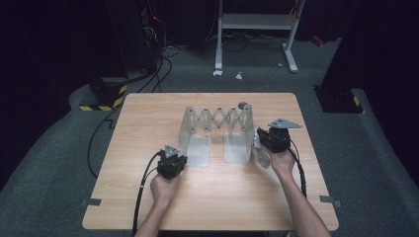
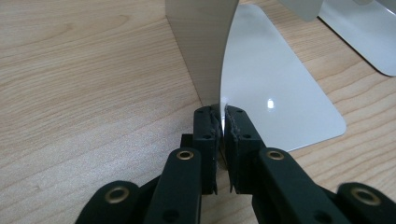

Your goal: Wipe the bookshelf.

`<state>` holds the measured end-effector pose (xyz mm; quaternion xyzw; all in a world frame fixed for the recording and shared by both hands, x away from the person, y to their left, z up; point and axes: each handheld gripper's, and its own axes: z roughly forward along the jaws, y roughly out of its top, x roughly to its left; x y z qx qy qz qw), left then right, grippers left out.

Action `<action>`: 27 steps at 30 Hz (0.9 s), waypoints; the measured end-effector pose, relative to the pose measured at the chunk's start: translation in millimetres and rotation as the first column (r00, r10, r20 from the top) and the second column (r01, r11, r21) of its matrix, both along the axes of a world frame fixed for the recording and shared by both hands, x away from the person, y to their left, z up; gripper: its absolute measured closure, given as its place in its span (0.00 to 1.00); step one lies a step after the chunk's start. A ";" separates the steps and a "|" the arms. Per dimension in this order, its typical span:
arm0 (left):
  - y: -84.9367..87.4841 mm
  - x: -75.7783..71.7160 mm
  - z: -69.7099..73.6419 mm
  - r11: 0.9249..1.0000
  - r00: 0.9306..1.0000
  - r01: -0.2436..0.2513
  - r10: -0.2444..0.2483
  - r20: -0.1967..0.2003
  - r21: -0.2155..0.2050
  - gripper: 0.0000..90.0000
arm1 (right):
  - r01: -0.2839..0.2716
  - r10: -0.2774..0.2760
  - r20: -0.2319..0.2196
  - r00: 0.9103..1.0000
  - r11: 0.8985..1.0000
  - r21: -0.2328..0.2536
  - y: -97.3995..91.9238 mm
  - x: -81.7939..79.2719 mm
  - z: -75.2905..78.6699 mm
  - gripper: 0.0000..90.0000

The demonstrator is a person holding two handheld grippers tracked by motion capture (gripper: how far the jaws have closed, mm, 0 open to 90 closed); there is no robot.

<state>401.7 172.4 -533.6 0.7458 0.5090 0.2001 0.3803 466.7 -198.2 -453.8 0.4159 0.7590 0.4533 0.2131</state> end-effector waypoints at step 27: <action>0.0 -0.4 -0.1 1.000 1.000 0.007 -0.007 -0.003 -0.008 0.92 | -0.001 -0.007 -0.181 0.983 0.999 -0.043 7.0 10.8 -53.3 0.95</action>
